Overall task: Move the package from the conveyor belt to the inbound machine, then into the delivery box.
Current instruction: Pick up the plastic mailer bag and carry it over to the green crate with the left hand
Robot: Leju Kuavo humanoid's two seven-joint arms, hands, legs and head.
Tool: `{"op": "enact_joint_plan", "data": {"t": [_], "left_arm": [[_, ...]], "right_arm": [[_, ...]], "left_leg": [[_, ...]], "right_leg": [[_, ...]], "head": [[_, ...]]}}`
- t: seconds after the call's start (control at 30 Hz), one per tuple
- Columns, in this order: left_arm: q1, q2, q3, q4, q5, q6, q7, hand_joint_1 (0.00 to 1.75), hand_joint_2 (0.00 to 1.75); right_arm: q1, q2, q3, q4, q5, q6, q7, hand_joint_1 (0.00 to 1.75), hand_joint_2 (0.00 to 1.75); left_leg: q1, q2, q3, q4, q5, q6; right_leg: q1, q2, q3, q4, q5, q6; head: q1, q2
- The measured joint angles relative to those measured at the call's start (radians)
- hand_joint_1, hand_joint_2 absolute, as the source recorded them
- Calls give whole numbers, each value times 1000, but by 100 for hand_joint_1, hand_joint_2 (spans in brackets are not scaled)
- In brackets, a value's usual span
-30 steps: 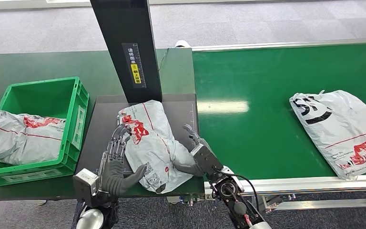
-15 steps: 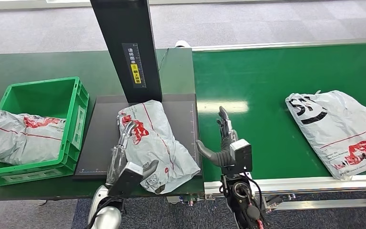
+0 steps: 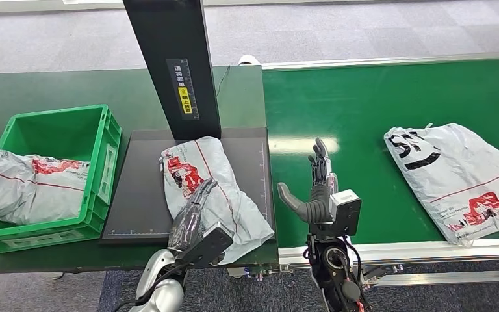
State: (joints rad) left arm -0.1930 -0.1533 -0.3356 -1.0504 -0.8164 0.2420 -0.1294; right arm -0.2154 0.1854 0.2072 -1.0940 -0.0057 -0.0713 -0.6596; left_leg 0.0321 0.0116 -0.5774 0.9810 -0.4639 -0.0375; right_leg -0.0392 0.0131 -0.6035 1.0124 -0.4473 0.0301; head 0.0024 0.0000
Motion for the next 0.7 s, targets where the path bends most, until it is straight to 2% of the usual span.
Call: {"op": "enact_joint_plan", "data": {"t": [0.3,0.53,0.57,0.67,0.7], "left_arm": [[-4,-2,0,23,-1,-2,1,0,175],[-26,-2,-22,72,-90,-67,47,0,175],[-30,-2,-25,81,-96,-72,47,14,175],[-35,-4,-28,98,-101,-84,35,120,175],[-36,-5,-28,101,-99,-88,29,142,175]], "right_arm": [[1,0,-2,0,0,0,0,0,175],[1,0,-2,0,-2,0,0,0,175],[1,0,-2,0,-2,0,0,0,175],[5,0,-4,-3,-2,0,0,0,175],[8,0,-4,-6,-2,1,0,0,175]], "left_leg": [[0,0,0,0,0,0],[0,0,0,0,0,0],[0,0,0,0,0,0],[0,0,0,0,0,0],[0,0,0,0,0,0]], "right_leg": [[0,0,0,0,0,0],[0,0,0,0,0,0],[0,0,0,0,0,0],[0,0,0,0,0,0],[0,0,0,0,0,0]], "head": [[0,0],[0,0],[0,0],[0,0],[0,0]]}}
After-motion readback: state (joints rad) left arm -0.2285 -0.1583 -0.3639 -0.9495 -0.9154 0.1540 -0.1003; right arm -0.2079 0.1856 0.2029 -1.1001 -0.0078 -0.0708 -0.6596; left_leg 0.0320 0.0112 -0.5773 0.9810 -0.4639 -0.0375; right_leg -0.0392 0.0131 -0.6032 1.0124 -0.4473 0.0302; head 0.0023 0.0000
